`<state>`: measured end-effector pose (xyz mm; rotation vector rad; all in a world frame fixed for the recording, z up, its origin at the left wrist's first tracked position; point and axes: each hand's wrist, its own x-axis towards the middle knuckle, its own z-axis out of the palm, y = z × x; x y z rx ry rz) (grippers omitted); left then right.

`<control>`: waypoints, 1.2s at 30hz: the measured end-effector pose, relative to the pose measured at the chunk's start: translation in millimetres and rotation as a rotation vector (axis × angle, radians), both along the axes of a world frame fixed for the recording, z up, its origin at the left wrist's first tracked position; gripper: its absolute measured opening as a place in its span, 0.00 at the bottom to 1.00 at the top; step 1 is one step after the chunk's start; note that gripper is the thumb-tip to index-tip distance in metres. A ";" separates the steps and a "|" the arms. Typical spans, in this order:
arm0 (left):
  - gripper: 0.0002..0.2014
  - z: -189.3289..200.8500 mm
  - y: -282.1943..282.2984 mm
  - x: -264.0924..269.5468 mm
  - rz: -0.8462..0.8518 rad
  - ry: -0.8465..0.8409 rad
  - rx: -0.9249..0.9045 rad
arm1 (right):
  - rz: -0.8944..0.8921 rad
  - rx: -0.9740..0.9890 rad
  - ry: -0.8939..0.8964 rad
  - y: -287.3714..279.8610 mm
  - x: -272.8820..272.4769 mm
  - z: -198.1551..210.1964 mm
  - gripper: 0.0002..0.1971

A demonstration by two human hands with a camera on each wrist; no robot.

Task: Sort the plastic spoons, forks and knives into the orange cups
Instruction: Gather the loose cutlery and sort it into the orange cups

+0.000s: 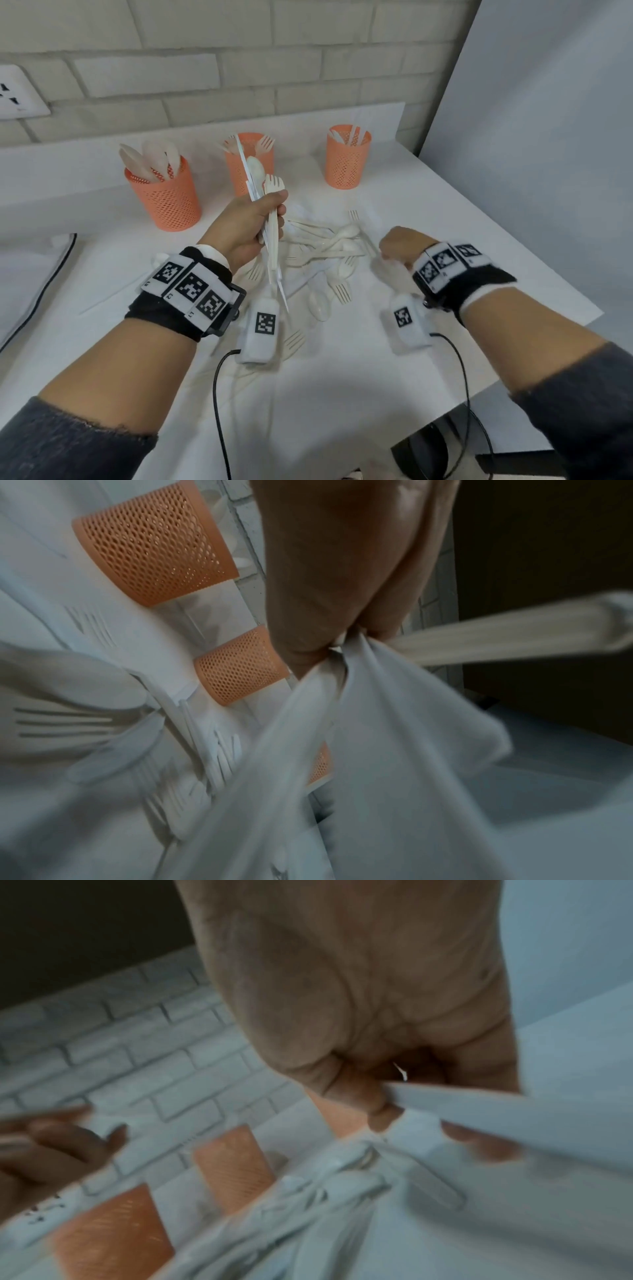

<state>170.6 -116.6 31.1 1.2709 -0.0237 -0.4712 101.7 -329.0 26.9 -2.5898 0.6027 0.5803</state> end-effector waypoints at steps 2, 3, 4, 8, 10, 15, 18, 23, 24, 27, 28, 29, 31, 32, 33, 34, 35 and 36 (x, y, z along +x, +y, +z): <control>0.07 0.8 1.2 -1.7 0.000 -0.001 0.009 | 0.004 -0.065 0.000 8.4 16.9 -8.6 0.11; 0.07 1.2 2.4 -2.8 -0.001 -0.004 0.017 | -0.018 -0.126 -0.001 13.6 23.1 -13.6 0.13; 0.06 1.9 4.3 -3.5 0.001 -0.008 0.026 | -0.036 -0.196 -0.027 17.4 29.3 -19.9 0.15; 0.05 3.5 15.2 -3.9 0.045 -0.013 0.057 | -0.177 -0.125 -0.038 32.1 45.5 -28.7 0.40; 0.05 3.8 19.7 -3.8 0.062 -0.011 0.066 | -0.163 -0.132 -0.036 35.1 56.0 -31.0 0.50; 0.04 4.1 27.6 -3.7 0.080 -0.018 0.069 | -0.185 -0.007 -0.071 29.4 68.3 -32.0 0.39; 0.03 3.8 28.7 -2.4 0.100 -0.019 0.073 | -0.196 0.066 -0.102 24.2 71.3 -32.9 0.26; 0.03 2.0 25.9 -3.2 0.094 -0.025 0.102 | -0.135 0.096 -0.076 21.8 73.2 -26.9 0.12; 0.03 1.6 25.7 -3.3 0.093 -0.029 0.113 | -0.113 0.093 -0.082 21.0 73.1 -24.6 0.11; 0.04 0.8 25.4 -1.9 0.100 -0.044 0.148 | -0.049 0.076 -0.162 17.6 75.2 -17.1 0.11; 0.04 0.9 24.8 -1.8 0.098 -0.050 0.155 | -0.027 0.081 -0.219 16.3 77.0 -14.6 0.10; 0.04 0.8 23.7 -1.8 0.092 -0.058 0.152 | -0.005 0.102 -0.290 15.1 78.9 -11.9 0.09; 0.05 1.0 20.7 -1.6 0.076 -0.084 0.146 | 0.030 0.168 -0.440 15.2 79.7 -3.7 0.03; 0.06 1.1 18.9 -1.8 0.076 -0.103 0.152 | 0.056 0.190 -0.490 17.0 77.7 1.9 0.02; 0.06 1.1 17.4 -1.5 0.084 -0.128 0.164 | 0.089 0.198 -0.523 19.9 75.8 8.6 0.02; 0.06 1.8 16.0 -1.0 0.096 -0.152 0.183 | 0.135 0.201 -0.556 22.2 74.4 15.2 0.02; 0.06 1.9 15.1 0.4 0.112 -0.177 0.201 | 0.178 0.209 -0.582 25.2 72.0 23.0 0.03; 0.06 2.9 14.6 1.7 0.130 -0.203 0.215 | 0.223 0.221 -0.606 27.4 70.5 30.3 0.06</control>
